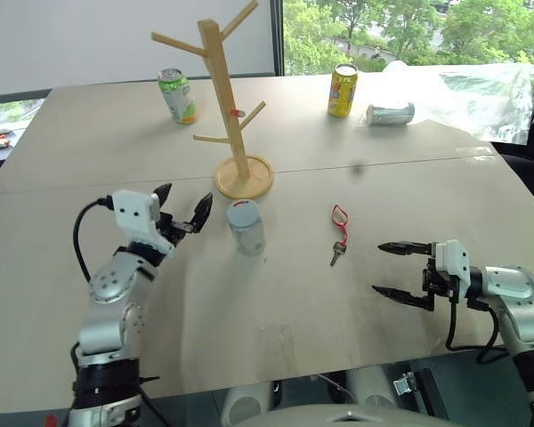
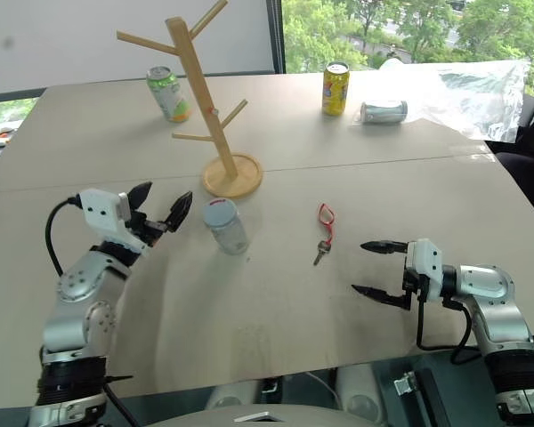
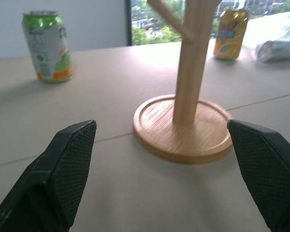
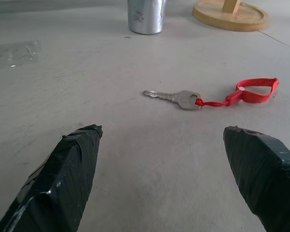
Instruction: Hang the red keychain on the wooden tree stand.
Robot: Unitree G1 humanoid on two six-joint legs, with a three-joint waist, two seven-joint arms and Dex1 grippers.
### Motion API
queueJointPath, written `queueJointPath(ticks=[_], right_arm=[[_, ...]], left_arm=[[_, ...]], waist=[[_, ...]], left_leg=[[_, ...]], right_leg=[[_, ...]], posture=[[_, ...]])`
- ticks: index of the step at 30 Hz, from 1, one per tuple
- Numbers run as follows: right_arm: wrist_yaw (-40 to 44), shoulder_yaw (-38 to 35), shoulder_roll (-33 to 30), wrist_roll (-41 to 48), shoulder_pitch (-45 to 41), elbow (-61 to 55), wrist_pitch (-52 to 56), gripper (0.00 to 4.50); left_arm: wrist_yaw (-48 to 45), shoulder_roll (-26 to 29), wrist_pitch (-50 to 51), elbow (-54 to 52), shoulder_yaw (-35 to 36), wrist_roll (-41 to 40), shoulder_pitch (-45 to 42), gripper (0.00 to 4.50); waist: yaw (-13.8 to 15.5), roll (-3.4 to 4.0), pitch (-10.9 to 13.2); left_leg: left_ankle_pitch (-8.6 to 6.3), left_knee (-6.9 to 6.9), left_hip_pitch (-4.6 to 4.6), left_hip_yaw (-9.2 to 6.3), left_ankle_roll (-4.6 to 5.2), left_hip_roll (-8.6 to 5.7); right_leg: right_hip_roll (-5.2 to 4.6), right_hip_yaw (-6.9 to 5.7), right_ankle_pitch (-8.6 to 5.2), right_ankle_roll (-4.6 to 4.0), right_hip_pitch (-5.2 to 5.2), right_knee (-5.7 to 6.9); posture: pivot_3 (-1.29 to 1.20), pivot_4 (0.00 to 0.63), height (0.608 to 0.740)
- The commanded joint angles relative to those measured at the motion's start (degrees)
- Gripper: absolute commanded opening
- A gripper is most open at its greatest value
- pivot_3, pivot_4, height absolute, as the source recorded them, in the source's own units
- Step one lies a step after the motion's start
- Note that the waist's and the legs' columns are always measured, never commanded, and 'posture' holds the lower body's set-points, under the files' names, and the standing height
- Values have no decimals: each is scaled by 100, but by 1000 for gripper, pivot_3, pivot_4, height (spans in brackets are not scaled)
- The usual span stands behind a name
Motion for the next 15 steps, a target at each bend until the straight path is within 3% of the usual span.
queueJointPath(ticks=[1, 8, 12, 15], right_arm=[[133, 42, 50, 27, -2, 42, -232, 4320], [177, 91, 75, -4, -20, 153, -352, 4320], [122, 98, 93, -56, -33, 184, -394, 4320], [44, 100, 115, -94, -29, 174, -424, 4320]], left_arm=[[-35, 253, 615, -789, 162, -731, -338, 4500], [124, 541, 1617, -1635, -42, -1632, -1007, 4500], [151, 597, 1891, -1877, -225, -1755, -1039, 4500], [-75, 764, 1836, -2005, -588, -1351, -717, 4500]], waist=[[37, 0, 0], [69, 0, 0], [65, 0, 1], [57, 1, 1]], left_leg=[[0, 1, 0, -1, 0, 0], [1, 3, 7, 0, 0, -5], [2, 3, 11, 0, -1, -6], [2, 3, 12, 0, -1, -6]], right_leg=[[0, -1, 0, 0, 1, 0], [1, 2, 0, 1, 8, 0], [6, 5, 0, 2, 11, 0], [11, 7, -1, 1, 11, 0]], posture=[[0, 150, 740], [0, 150, 740], [0, 150, 740], [0, 150, 740]])
